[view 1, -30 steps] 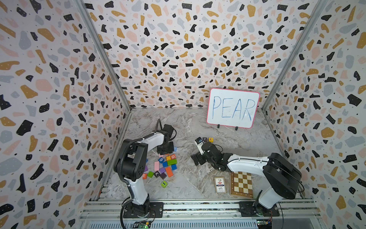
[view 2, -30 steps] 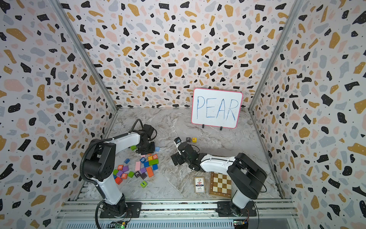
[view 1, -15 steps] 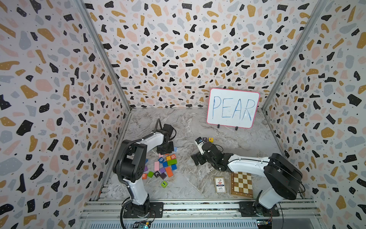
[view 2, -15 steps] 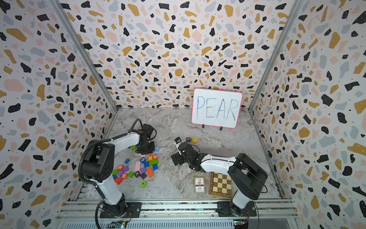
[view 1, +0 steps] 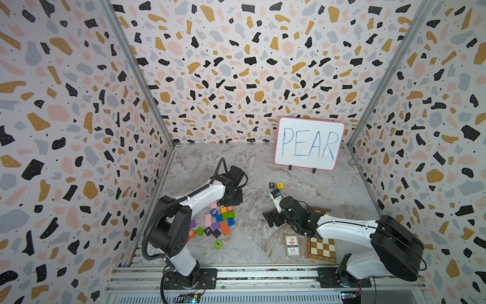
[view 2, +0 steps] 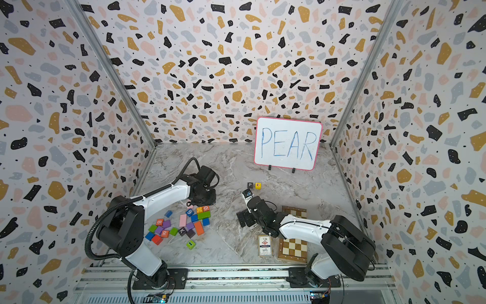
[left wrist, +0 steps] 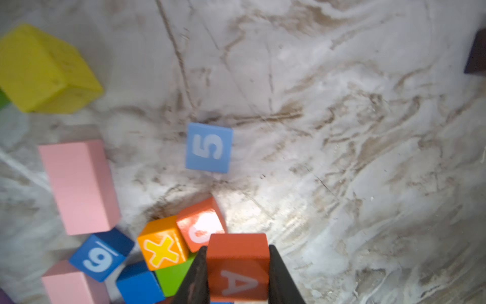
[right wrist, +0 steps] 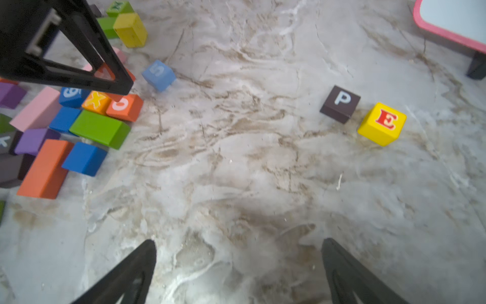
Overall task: Spell the uppercase word “pear” with letter blocks
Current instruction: Place the letter block at the center of the board.
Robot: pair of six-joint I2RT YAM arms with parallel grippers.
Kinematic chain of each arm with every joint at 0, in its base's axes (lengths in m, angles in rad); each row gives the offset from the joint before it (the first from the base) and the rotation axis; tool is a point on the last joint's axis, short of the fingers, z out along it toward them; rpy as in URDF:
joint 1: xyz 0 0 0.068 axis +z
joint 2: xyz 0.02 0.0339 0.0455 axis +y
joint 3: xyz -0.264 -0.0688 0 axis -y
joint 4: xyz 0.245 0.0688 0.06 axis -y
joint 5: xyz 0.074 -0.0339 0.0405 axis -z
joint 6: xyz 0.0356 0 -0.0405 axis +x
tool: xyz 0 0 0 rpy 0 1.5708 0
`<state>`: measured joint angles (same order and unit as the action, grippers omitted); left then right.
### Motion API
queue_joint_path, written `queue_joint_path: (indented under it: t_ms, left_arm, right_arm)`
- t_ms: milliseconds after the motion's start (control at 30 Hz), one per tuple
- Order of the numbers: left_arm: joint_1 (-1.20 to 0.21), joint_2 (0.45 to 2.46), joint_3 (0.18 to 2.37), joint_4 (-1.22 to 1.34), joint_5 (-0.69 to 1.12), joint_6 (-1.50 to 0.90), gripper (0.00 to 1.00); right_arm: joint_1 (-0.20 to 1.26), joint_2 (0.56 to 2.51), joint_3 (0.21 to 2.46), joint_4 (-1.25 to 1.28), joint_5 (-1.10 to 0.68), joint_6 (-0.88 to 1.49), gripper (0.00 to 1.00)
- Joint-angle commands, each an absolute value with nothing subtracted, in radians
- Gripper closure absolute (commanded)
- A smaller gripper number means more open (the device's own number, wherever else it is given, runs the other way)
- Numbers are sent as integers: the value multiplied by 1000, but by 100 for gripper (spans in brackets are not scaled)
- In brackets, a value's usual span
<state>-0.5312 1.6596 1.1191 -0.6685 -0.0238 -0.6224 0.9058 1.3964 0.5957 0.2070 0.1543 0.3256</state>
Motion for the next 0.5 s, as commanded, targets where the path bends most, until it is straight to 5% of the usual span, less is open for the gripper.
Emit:
queue_joint_path:
  t_ms: [0,467]
  left_arm:
    - [-586,1671,1118,-669,-24,-693,71]
    - [-689,1772,1113,-611,0,-787,70]
  right_arm:
    - [896,1331,562,193,178,356,0]
    - [865,1248,485,186,177,365,0]
